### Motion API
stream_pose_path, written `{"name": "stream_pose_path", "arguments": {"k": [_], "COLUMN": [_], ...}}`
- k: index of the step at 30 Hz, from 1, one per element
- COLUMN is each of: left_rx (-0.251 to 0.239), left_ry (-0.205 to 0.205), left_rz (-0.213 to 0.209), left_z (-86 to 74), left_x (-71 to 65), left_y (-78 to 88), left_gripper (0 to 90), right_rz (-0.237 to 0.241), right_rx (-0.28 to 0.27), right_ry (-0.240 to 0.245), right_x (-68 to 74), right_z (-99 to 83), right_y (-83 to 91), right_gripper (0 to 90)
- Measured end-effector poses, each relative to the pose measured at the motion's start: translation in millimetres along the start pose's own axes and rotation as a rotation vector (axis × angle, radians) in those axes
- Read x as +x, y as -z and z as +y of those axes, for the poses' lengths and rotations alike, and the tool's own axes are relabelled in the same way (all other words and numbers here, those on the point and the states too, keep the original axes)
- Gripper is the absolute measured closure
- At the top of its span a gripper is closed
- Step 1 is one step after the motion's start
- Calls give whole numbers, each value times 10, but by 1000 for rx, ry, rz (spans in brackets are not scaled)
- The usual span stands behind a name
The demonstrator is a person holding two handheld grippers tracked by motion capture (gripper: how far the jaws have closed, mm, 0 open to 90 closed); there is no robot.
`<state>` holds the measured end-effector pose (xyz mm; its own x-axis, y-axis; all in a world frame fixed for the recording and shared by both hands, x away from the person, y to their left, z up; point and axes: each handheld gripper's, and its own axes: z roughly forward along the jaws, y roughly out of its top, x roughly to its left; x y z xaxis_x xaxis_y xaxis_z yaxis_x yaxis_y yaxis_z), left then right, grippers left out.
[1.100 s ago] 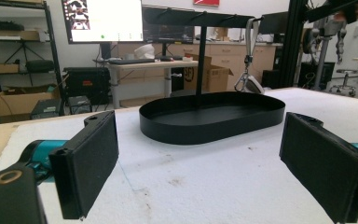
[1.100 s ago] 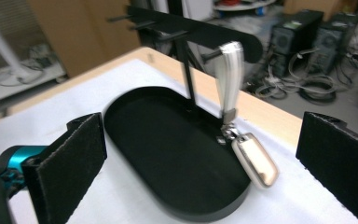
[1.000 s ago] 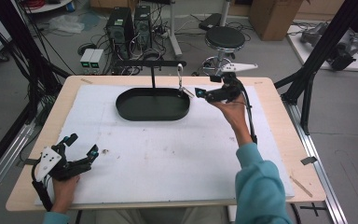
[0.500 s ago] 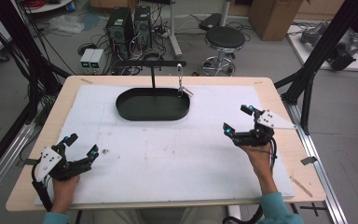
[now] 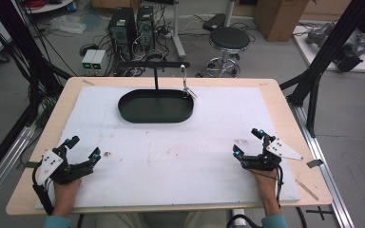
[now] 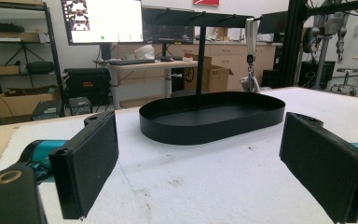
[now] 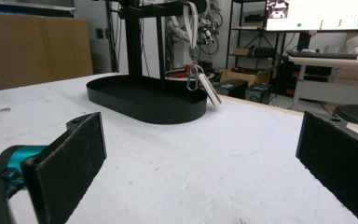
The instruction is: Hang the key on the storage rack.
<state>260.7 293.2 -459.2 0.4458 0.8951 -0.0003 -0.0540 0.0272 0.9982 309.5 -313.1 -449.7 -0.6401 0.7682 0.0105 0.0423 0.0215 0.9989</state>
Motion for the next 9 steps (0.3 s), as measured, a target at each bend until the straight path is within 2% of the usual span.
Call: {"name": "stream_pose_path", "arguments": {"k": [4, 9], "left_rx": [-1, -3], "left_ry": [1, -3], "left_rz": [0, 2], "left_z": [-1, -1], "left_x": [-1, -5], "left_y": [1, 3], "left_gripper": [120, 120], "right_rz": [-6, -15], "right_rx": [5, 11], "right_ry": [-31, -6], "right_x": [-25, -12], "right_z": [-57, -59], "right_y": [11, -3], "right_gripper": [8, 8]}}
